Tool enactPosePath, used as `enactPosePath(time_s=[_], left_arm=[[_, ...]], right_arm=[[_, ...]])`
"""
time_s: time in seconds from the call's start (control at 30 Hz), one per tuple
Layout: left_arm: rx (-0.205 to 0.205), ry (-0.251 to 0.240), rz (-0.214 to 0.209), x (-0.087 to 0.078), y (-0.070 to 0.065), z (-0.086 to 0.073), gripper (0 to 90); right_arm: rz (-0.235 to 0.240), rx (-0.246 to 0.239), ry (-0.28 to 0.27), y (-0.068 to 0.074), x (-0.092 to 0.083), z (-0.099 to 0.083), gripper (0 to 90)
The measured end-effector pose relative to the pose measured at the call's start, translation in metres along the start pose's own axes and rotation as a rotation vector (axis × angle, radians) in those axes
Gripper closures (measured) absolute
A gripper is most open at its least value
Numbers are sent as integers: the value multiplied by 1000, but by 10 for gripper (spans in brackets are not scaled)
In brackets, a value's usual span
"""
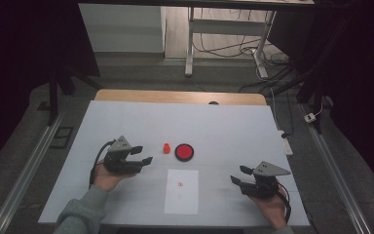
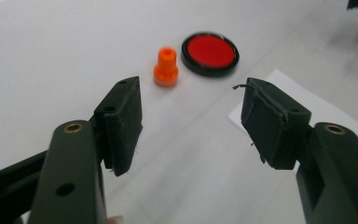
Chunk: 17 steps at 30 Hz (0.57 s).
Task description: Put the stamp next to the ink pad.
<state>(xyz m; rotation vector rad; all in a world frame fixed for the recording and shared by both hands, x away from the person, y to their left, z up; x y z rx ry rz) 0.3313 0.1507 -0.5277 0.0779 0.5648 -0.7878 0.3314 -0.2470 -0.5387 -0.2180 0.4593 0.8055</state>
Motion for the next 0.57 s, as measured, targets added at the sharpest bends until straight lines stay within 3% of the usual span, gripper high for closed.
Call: enactPosePath(time_s=[0.27,0.57], left_arm=[[-16,-10,5,-29,-3,-27,383],[-12,-12,3,-36,-6,-35,382]], right_arm=[[9,-15,9,-3,-2,-1,431],[23,-22,5,-5,-4,1,429]])
Point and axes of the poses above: each handheld gripper's, and its own axes: x roughly forward along the jaws, z roughly out of its top, y roughly to its left, the point moved 6 cm from there along x, roughly forward along the jaws, and after that the axes turned 4 degrees about -y, right-handed, at the moved point
